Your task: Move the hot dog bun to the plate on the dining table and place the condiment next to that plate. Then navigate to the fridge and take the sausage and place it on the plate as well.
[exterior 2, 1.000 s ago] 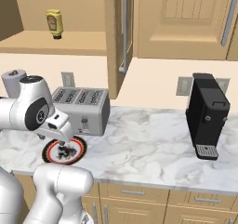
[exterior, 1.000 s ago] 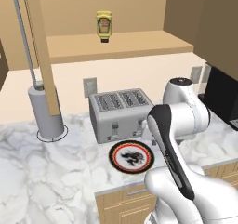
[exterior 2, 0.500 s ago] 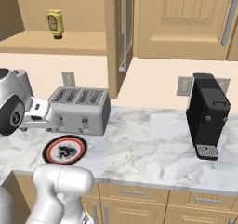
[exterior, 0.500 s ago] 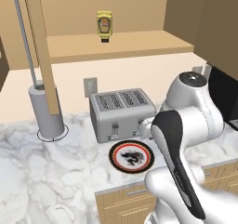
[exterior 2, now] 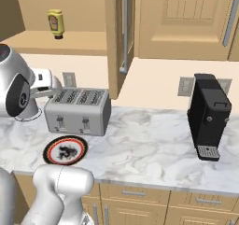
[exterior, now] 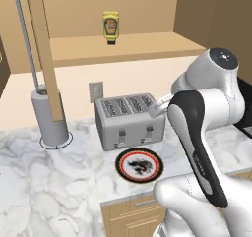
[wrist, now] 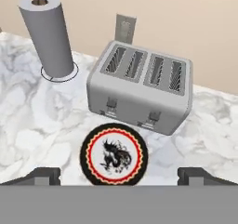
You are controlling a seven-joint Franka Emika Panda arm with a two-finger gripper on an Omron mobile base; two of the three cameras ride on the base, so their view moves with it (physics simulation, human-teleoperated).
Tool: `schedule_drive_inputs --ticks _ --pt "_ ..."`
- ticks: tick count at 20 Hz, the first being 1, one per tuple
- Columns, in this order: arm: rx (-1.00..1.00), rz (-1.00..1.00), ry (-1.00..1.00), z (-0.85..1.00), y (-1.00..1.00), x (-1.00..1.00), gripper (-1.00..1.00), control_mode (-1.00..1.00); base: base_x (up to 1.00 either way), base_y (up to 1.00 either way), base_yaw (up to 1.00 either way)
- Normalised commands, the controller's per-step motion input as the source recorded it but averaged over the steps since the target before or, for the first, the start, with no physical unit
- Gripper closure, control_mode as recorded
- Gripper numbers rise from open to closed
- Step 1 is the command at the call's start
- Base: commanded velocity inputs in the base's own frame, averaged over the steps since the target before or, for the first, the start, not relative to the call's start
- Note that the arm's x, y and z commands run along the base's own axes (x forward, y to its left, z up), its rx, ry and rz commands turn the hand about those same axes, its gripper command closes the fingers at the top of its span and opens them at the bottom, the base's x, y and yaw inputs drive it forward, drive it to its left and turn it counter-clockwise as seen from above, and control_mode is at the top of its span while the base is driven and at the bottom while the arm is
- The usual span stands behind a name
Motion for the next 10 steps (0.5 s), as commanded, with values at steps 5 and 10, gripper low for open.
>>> schedule_drive_inputs --ticks 5,10 --pt "0.0 0.01 -0.16 0.79 0.05 0.64 -1.0 -1.0 0.0 0.0 0.0" --pt "0.03 0.0 -0.21 0.74 0.12 0.39 -1.0 -1.0 0.0 0.0 0.0"
